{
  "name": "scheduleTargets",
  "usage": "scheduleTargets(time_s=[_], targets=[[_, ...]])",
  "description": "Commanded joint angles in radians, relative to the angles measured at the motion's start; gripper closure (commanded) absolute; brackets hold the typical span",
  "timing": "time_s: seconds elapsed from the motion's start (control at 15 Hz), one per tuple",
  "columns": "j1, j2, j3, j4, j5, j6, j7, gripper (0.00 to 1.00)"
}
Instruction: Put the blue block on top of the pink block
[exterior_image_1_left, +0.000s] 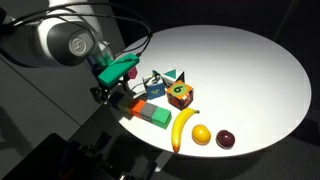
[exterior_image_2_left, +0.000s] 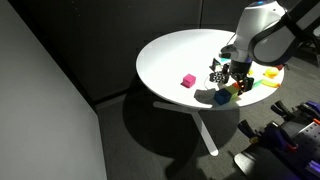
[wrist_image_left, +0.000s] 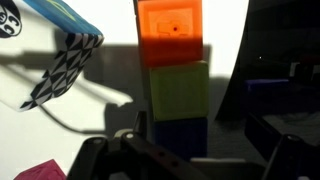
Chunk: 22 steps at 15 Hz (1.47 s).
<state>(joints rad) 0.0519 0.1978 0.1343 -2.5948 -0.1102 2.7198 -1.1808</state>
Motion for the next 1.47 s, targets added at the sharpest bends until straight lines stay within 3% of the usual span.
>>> scheduleTargets(time_s=[0.0,1.4], targets=[[-0.010,0.009,0.017,0.012,0.003,0.005,0.004,0.00],[0.004,0.122,0.035,0.079,-0.063,0.082,0.015,0.00]])
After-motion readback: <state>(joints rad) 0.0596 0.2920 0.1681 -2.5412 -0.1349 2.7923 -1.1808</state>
